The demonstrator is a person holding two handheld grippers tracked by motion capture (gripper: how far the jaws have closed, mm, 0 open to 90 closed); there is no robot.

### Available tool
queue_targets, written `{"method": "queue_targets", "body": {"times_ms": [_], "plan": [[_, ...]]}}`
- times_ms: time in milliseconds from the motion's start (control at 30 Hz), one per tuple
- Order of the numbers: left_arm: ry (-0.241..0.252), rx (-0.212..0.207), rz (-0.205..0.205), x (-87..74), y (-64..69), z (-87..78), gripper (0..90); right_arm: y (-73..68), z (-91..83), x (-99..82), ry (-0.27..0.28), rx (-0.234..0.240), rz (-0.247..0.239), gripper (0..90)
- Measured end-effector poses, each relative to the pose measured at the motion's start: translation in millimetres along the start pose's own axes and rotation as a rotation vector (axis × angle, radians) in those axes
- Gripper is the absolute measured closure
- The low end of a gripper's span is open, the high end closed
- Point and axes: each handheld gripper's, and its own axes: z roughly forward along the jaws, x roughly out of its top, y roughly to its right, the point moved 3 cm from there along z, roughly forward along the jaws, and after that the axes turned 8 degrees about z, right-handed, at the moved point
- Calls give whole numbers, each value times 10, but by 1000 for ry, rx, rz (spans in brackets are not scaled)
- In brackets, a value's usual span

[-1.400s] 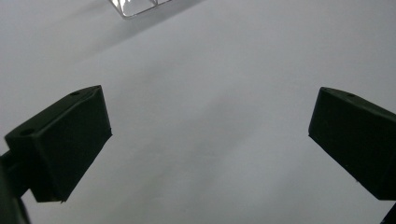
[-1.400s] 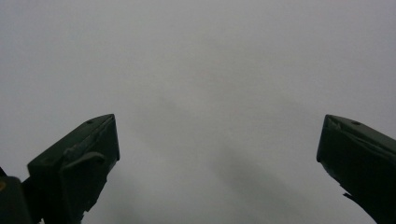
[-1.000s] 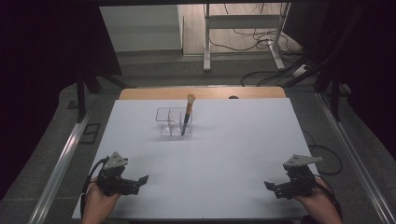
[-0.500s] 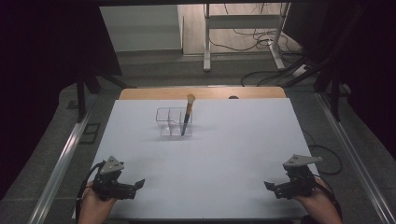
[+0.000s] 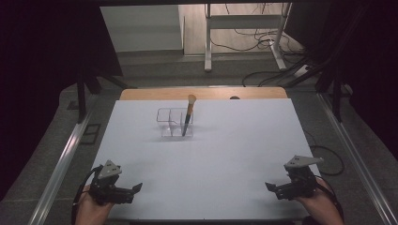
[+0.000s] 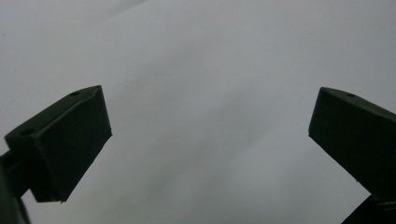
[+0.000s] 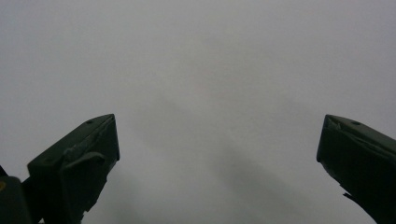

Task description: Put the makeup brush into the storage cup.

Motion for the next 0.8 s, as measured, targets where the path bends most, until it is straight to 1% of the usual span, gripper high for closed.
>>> {"method": "queue_targets", "body": {"times_ms": [367, 800], "plan": [[-15, 5, 0, -59, -1, -17, 0, -2, 1, 0, -3, 0, -4, 0], [-23, 11, -15, -133, -4, -50, 0, -4, 4, -1, -4, 0, -6, 0]]}}
